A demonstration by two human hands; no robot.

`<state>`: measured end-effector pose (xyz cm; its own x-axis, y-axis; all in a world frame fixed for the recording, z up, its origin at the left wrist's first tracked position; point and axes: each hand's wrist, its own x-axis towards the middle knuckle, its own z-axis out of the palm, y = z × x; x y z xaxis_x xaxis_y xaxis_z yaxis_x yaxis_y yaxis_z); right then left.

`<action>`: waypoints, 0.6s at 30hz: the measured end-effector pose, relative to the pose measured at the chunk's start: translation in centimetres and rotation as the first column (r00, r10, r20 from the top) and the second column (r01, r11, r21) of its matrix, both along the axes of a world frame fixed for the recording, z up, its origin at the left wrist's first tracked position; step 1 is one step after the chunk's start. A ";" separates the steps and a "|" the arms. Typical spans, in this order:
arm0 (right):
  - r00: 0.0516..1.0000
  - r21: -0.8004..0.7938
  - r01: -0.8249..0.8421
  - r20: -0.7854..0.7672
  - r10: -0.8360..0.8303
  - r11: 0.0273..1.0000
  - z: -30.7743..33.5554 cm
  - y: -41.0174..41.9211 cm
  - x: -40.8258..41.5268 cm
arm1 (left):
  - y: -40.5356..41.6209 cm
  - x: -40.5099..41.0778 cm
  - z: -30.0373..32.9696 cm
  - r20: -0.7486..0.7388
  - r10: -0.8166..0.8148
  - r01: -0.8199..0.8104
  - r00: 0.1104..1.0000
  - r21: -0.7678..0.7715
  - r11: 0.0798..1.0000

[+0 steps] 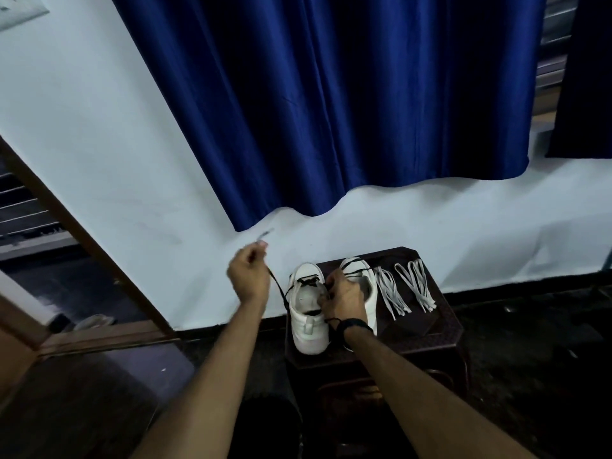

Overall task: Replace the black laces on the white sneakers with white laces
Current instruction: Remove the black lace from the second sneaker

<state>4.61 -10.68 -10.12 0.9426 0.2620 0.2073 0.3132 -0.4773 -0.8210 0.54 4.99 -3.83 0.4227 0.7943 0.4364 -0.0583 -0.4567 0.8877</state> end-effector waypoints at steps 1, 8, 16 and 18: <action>1.000 0.001 0.001 0.000 -0.001 1.000 0.0 0.0 0.0 | 1.0 -0.3 1.1 0.045 0.120 -0.114 0.992 -0.121 0.986; 0.999 -0.001 -0.031 -0.029 0.031 1.000 -0.1 0.1 -0.3 | 2.8 -3.1 -1.0 -0.502 0.299 -0.406 0.812 -0.116 0.907; 0.995 -0.017 -0.093 0.048 0.093 0.996 -0.2 -0.4 -0.8 | -4.4 -2.4 -5.9 -0.622 -0.034 0.143 0.782 0.126 0.982; 0.991 -0.069 -0.114 0.069 0.119 0.991 -0.1 -0.5 -0.8 | -5.1 -2.4 -6.6 -0.615 0.030 0.171 0.788 0.264 0.949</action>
<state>3.77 -11.18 -10.25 0.8879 0.3840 0.2535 0.4276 -0.4852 -0.7627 -1.90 -0.07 -10.45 0.7267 0.6299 0.2740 0.4014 -0.7131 0.5749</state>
